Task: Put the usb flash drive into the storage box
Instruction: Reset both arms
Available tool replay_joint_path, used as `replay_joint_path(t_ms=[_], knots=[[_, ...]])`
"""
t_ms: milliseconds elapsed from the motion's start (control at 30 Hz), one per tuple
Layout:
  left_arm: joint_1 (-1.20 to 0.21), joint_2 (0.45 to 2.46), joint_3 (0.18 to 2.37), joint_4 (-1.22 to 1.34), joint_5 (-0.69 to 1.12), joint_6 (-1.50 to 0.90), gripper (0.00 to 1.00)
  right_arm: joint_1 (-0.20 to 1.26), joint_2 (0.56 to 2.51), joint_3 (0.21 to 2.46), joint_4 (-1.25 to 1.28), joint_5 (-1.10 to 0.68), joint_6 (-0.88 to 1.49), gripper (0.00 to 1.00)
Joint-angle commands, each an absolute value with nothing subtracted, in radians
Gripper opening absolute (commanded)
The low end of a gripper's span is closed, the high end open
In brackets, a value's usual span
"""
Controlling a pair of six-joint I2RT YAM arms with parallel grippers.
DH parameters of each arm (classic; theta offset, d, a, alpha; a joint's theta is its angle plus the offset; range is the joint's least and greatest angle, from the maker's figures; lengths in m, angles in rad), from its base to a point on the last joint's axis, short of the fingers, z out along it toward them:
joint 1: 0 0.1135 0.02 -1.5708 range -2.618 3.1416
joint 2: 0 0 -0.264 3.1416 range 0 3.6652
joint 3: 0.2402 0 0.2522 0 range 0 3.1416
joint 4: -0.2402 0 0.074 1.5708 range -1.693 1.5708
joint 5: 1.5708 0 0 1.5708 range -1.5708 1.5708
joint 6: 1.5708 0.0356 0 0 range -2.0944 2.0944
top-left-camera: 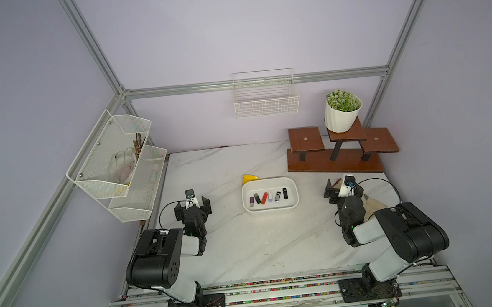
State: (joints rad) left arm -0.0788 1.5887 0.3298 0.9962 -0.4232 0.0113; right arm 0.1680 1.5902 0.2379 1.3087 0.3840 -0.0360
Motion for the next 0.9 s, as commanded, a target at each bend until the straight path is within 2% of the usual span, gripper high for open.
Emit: replay_joint_path(t_ms=[0, 867], knots=[[-0.072, 1.584, 0.353, 1.022, -0.417, -0.001, 1.00, 0.165, 1.591, 0.248, 1.292, 0.377, -0.024, 0.99], [-0.063, 1.575, 0.361, 0.993, -0.403, -0.009, 1.00, 0.163, 1.590, 0.250, 1.284, 0.373, -0.022, 0.99]])
